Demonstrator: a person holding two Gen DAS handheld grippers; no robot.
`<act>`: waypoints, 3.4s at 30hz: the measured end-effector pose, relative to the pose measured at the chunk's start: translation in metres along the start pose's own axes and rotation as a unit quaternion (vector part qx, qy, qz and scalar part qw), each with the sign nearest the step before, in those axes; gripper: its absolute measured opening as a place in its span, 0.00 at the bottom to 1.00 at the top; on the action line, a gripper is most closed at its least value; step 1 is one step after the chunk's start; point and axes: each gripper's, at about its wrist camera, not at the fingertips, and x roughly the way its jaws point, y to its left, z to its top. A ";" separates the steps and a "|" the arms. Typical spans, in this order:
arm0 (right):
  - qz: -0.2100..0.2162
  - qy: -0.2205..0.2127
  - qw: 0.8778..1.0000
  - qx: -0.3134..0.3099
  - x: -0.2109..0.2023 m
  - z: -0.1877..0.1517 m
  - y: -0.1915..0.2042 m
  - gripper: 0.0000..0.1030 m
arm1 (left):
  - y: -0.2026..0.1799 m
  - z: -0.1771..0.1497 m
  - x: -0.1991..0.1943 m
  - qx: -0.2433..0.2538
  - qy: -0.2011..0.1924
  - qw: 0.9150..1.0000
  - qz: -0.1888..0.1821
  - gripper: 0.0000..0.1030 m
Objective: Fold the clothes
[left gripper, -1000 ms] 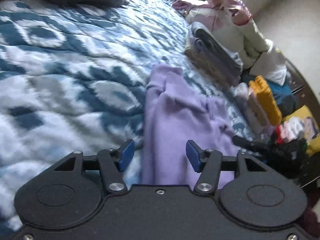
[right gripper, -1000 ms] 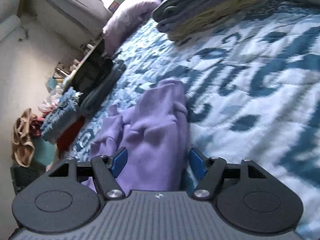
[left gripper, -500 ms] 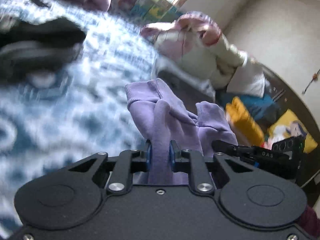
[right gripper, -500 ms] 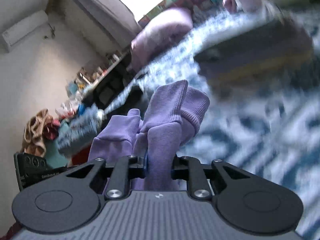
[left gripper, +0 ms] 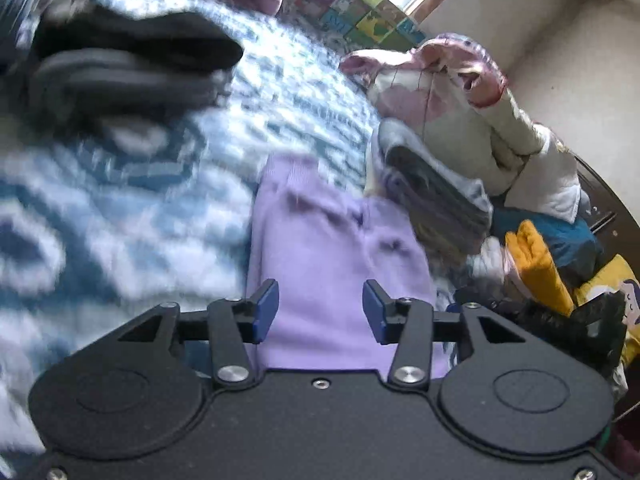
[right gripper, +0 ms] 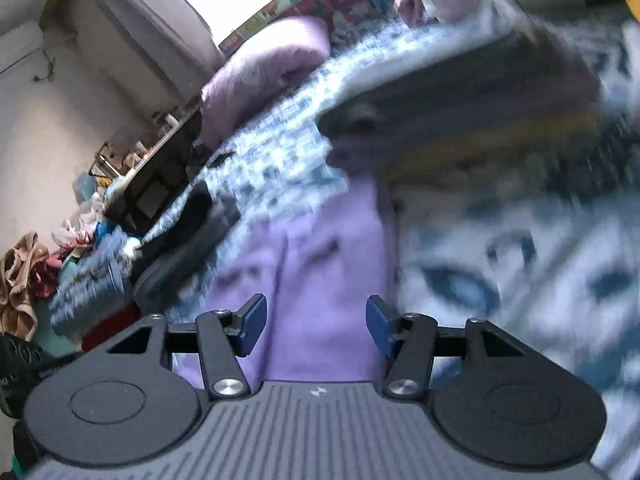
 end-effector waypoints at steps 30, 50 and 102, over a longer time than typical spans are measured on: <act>-0.044 -0.057 0.996 -0.046 0.013 0.002 0.017 0.07 | -0.029 0.041 0.041 0.101 -0.030 0.992 0.072 0.01; -0.113 -0.188 0.975 -0.016 -0.180 0.019 -0.037 0.07 | 0.037 0.063 -0.165 0.041 -0.195 0.966 0.165 0.01; 0.009 0.035 0.977 0.210 -0.182 -0.190 -0.021 0.66 | 0.020 -0.149 -0.176 -0.178 -0.009 0.984 0.016 0.58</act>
